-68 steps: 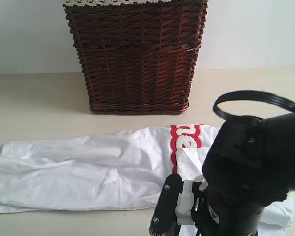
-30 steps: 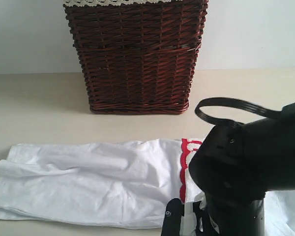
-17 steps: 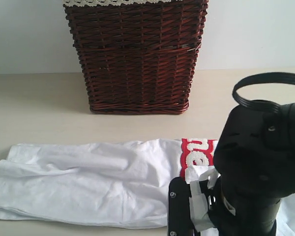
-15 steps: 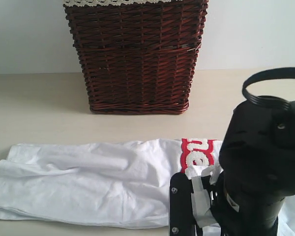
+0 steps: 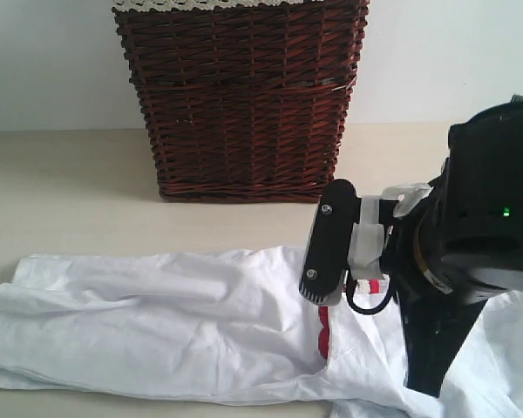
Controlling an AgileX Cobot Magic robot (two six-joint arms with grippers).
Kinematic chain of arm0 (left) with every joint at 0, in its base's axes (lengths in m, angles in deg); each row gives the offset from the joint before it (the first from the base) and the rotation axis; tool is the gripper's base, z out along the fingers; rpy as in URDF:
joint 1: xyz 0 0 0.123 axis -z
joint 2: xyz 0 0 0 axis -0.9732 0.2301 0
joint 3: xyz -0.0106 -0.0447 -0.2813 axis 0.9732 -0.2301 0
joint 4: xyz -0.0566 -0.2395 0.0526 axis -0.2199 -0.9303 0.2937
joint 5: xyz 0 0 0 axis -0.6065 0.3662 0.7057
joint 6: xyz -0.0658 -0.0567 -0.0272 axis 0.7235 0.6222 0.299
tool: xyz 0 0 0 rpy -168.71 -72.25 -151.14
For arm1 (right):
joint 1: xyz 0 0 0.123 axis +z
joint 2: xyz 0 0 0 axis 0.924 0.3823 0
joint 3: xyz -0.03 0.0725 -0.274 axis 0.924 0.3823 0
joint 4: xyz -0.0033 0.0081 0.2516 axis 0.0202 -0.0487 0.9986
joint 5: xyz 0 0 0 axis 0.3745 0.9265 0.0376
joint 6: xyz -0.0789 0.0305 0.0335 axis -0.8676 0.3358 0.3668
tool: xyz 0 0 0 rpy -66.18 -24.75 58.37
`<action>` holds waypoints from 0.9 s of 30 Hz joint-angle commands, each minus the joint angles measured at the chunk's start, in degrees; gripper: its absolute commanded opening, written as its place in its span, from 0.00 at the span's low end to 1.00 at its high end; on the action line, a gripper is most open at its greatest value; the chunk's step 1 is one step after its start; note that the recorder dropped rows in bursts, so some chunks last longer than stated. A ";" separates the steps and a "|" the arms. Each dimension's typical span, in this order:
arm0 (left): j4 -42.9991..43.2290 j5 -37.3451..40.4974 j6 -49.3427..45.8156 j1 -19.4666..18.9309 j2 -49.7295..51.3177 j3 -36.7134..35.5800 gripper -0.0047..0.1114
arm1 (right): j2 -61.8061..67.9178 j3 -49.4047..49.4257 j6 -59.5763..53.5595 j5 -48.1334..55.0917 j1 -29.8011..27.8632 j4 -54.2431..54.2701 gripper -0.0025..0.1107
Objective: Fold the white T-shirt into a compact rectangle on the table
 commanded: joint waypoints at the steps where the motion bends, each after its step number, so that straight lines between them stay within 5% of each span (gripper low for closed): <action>1: 0.14 -0.33 0.07 -0.20 -0.22 -0.02 0.04 | -0.67 -0.33 -3.32 -2.31 0.08 14.30 0.22; 6: 0.14 -0.33 0.07 -0.20 -0.22 -0.02 0.04 | -1.06 -0.33 -20.61 0.55 0.08 43.40 0.39; 10: 0.14 -0.33 0.07 -0.20 -0.22 -0.02 0.04 | 0.32 -0.20 -25.84 6.95 0.08 55.53 0.39; 20: 0.14 -0.33 0.07 -0.20 -0.22 -0.02 0.04 | 6.82 7.21 -18.35 -0.28 0.08 42.45 0.38; 27: 0.14 -0.33 0.07 -0.20 -0.22 -0.02 0.04 | 10.83 7.53 -17.91 -1.83 0.08 42.97 0.38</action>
